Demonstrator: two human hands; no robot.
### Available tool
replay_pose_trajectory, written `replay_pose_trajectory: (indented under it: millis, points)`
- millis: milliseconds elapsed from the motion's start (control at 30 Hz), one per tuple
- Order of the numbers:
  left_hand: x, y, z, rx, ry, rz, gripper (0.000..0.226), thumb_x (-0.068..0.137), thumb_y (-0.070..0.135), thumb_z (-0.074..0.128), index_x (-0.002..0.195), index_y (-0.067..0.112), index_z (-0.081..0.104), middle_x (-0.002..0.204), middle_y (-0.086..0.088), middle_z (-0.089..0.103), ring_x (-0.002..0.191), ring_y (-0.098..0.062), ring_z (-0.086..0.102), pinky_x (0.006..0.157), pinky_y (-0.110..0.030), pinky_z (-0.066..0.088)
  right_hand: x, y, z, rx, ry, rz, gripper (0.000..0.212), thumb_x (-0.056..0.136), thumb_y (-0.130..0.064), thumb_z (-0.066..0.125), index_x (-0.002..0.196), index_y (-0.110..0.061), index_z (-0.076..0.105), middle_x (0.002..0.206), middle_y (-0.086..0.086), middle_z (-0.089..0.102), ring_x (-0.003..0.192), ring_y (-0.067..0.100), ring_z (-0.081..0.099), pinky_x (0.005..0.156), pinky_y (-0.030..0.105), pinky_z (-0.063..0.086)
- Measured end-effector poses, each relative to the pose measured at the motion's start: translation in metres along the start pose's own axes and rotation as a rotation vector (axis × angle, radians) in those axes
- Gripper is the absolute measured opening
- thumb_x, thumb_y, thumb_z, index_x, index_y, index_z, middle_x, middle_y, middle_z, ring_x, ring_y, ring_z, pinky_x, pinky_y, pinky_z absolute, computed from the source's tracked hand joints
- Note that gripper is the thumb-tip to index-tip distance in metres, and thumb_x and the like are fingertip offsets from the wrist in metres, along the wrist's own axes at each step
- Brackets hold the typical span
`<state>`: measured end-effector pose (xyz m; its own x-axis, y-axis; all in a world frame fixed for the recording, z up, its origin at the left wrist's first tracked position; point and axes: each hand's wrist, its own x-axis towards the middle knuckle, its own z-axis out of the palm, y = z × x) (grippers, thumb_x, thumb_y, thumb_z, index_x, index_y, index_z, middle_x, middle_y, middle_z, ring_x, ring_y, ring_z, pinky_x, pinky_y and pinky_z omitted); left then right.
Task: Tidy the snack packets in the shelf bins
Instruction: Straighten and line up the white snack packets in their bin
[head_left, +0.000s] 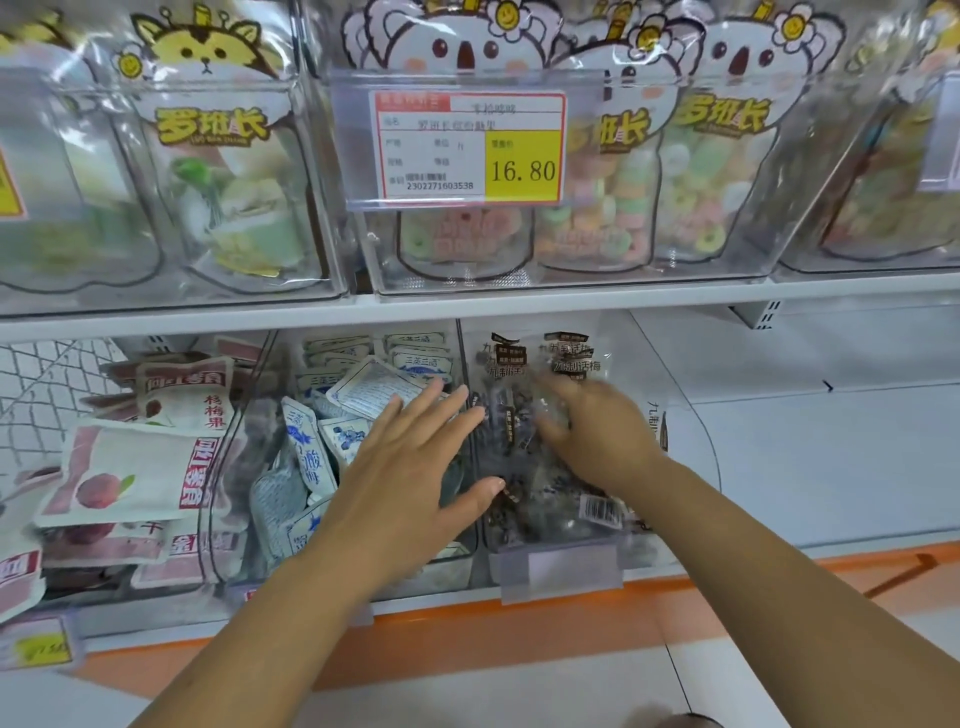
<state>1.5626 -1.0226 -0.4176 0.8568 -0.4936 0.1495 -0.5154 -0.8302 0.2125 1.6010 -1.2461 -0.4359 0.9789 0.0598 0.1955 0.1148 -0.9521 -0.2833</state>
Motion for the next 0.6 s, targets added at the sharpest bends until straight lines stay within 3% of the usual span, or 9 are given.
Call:
replay_pose_trajectory:
  millis: [67, 167, 233, 300, 367, 433, 500, 600]
  points:
    - [0.002, 0.000, -0.004, -0.038, 0.010, 0.003, 0.076, 0.083, 0.076, 0.013, 0.150, 0.039, 0.008, 0.158, 0.021, -0.005, 0.141, 0.004, -0.020, 0.119, -0.031, -0.006, 0.021, 0.001, -0.006, -0.020, -0.001, -0.029, 0.054, 0.088, -0.047, 0.052, 0.140, -0.037, 0.041, 0.143, 0.007, 0.046, 0.131, 0.029, 0.040, 0.107, 0.044, 0.036]
    - [0.016, -0.002, -0.012, -0.031, 0.058, 0.007, 0.076, 0.085, 0.074, 0.015, 0.150, 0.036, 0.015, 0.158, 0.019, 0.005, 0.144, -0.001, -0.006, 0.119, -0.028, -0.001, 0.052, -0.015, -0.018, 0.015, -0.459, -0.104, 0.066, 0.084, -0.057, 0.050, 0.144, -0.049, 0.024, 0.159, -0.012, 0.012, 0.147, 0.023, 0.000, 0.117, 0.052, 0.004]
    - [0.028, -0.005, -0.015, 0.022, 0.061, 0.036, 0.072, 0.088, 0.068, 0.020, 0.150, 0.032, 0.021, 0.158, 0.015, 0.013, 0.146, -0.006, 0.003, 0.118, -0.028, 0.003, 0.063, -0.017, -0.016, -0.035, -0.644, -0.139, 0.074, 0.080, -0.060, 0.053, 0.144, -0.054, 0.014, 0.158, -0.022, 0.003, 0.147, 0.020, -0.011, 0.115, 0.056, -0.005]
    - [0.035, -0.010, -0.016, 0.053, 0.024, 0.049, 0.072, 0.087, 0.067, 0.018, 0.149, 0.031, 0.026, 0.158, 0.013, 0.017, 0.146, -0.007, 0.010, 0.117, -0.028, 0.006, 0.064, -0.006, -0.009, -0.133, -0.653, -0.187, 0.074, 0.078, -0.062, 0.055, 0.141, -0.058, 0.015, 0.158, -0.021, 0.005, 0.147, 0.018, -0.008, 0.115, 0.057, -0.002]
    - [0.033, -0.017, -0.016, 0.099, 0.015, 0.057, 0.073, 0.085, 0.071, 0.011, 0.146, 0.035, 0.027, 0.158, 0.016, 0.017, 0.145, -0.006, 0.012, 0.117, -0.028, 0.004, 0.057, 0.012, -0.011, -0.207, -0.623, -0.226, 0.064, 0.081, -0.058, 0.053, 0.137, -0.061, 0.023, 0.158, -0.014, 0.017, 0.146, 0.018, 0.010, 0.116, 0.056, 0.010]
    - [0.027, -0.022, -0.016, 0.129, 0.025, 0.073, 0.072, 0.086, 0.073, 0.007, 0.145, 0.038, 0.025, 0.158, 0.018, 0.012, 0.145, -0.003, 0.005, 0.117, -0.028, -0.001, 0.050, 0.027, -0.024, -0.211, -0.596, -0.221, 0.048, 0.089, -0.055, 0.046, 0.133, -0.064, 0.028, 0.154, -0.015, 0.027, 0.141, 0.014, 0.025, 0.116, 0.058, 0.010]
    - [0.025, -0.023, -0.015, 0.118, 0.027, 0.073, 0.071, 0.086, 0.072, 0.006, 0.146, 0.038, 0.024, 0.158, 0.019, 0.010, 0.145, -0.002, 0.002, 0.117, -0.028, -0.003, 0.045, 0.034, -0.039, -0.187, -0.583, -0.195, 0.040, 0.093, -0.057, 0.038, 0.132, -0.061, 0.035, 0.151, -0.018, 0.031, 0.141, 0.011, 0.025, 0.116, 0.057, 0.005]
    - [0.026, -0.020, -0.011, 0.084, 0.037, 0.067, 0.070, 0.088, 0.071, 0.009, 0.146, 0.036, 0.026, 0.158, 0.016, 0.012, 0.145, -0.003, 0.005, 0.118, -0.030, 0.001, 0.057, 0.027, -0.041, -0.137, -0.498, -0.220, 0.039, 0.099, -0.048, 0.032, 0.135, -0.046, 0.044, 0.154, -0.006, 0.029, 0.144, 0.015, 0.019, 0.119, 0.042, 0.011]
